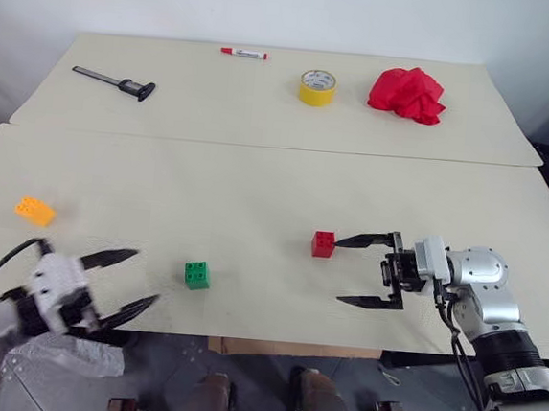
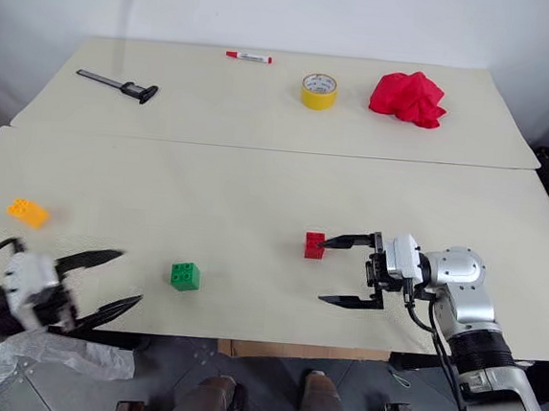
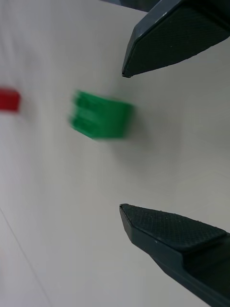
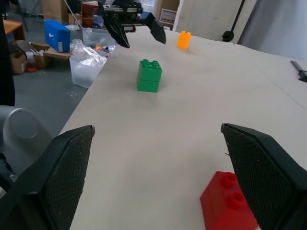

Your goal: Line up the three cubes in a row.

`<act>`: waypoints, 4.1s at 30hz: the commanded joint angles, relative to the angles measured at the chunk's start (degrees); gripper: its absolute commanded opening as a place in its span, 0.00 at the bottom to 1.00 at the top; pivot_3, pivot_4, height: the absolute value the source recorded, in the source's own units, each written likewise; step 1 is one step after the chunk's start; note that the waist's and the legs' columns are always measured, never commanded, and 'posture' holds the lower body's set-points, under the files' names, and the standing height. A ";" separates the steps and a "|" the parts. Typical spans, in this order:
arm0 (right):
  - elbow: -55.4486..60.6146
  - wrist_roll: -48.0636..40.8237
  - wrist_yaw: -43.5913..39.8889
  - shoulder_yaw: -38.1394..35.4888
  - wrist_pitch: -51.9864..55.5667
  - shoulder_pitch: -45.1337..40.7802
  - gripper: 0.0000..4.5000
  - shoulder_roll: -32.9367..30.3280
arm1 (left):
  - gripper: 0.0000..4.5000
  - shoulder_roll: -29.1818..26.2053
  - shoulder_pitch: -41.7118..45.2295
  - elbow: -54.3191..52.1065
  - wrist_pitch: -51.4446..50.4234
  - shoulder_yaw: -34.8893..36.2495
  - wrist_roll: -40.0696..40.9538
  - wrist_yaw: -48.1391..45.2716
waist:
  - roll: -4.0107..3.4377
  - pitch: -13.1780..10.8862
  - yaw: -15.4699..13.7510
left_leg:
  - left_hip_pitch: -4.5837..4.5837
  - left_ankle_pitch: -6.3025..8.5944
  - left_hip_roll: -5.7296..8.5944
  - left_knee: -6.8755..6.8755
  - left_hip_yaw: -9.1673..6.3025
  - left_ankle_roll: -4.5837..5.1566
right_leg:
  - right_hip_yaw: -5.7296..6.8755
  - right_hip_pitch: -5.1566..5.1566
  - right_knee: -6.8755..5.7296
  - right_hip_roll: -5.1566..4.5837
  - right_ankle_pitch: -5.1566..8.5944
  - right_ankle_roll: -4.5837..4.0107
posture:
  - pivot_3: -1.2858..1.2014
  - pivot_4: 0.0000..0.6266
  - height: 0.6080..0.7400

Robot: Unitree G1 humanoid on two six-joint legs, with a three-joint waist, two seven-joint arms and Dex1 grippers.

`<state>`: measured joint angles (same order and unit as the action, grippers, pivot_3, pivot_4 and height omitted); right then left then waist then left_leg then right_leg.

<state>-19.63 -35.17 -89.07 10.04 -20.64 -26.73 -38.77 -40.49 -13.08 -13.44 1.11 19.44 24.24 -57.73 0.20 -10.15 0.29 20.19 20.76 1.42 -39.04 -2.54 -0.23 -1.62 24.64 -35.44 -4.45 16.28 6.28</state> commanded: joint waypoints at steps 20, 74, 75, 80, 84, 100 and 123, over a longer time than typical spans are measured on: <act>7.15 2.10 1.06 -10.96 3.70 6.76 1.00 -0.98 | 0.33 -1.77 19.91 3.81 -11.21 -10.23 5.34 -5.44 | 0.00 -0.01 0.43 | 0.05 0.00 -0.09 -0.03 0.02 -0.04 | 0.00 0.04 -0.07 0.07 0.01 -0.01 | 0.52 0.24 1.00; 15.03 4.38 9.04 -8.52 11.54 2.08 1.00 12.16 | 0.99 25.92 -6.93 -4.91 -4.41 30.34 7.86 25.82 | 0.14 -0.02 -0.40 | 0.07 0.00 -0.01 -0.08 -0.04 0.05 | 0.19 -0.08 0.19 -0.04 -0.05 0.10 | 0.52 0.24 1.00; 14.43 4.67 8.80 -8.06 11.44 1.24 1.00 12.62 | 0.99 28.38 -9.37 -1.63 -2.23 31.98 7.54 26.74 | 0.16 -0.01 -0.37 | 0.06 0.00 -0.02 -0.08 -0.06 0.04 | 0.22 -0.12 0.24 -0.04 -0.05 0.10 | 0.52 0.24 1.00; 12.50 4.86 7.52 -7.70 11.10 -0.93 1.00 13.01 | 0.99 32.94 -14.70 4.92 3.58 34.31 8.49 28.03 | 0.23 -0.01 -0.29 | 0.01 0.02 -0.03 -0.08 -0.04 0.03 | 0.24 -0.13 0.24 -0.02 -0.03 0.07 | 0.52 0.24 1.00; 11.44 4.81 7.07 -7.93 11.25 -2.01 1.00 13.03 | 0.99 32.16 -14.26 4.23 5.09 32.88 9.88 28.35 | 0.32 0.03 -0.38 | 0.02 0.02 -0.01 -0.08 -0.09 0.05 | 0.27 -0.17 0.25 -0.07 -0.03 0.06 | 0.52 0.24 1.00; 14.12 6.49 9.55 -6.86 12.70 -0.70 1.00 13.21 | 0.99 -1.18 14.58 36.20 -2.59 22.37 1.15 28.73 | 0.30 0.04 0.70 | 0.06 0.00 -0.06 -0.01 -0.13 -0.10 | 0.98 -0.01 -0.12 -0.01 0.03 -0.05 | 0.52 0.24 1.00; 21.09 6.69 15.02 -8.84 14.76 4.69 1.00 9.54 | 0.34 -10.36 23.11 43.48 -3.64 12.13 4.69 -0.12 | 0.31 0.03 1.10 | 0.15 0.07 -0.10 0.02 -0.07 -0.09 | 1.26 0.10 -0.12 -0.17 0.05 -0.09 | 0.52 0.24 1.00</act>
<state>-0.10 -27.72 -74.14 3.01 -5.76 -22.00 -28.59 -49.40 10.00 36.37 -0.77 30.94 25.39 -54.10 0.51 -10.12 1.39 20.35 20.82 1.32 -39.03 -2.65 -0.32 -0.38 24.72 -35.54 -4.64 16.33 6.19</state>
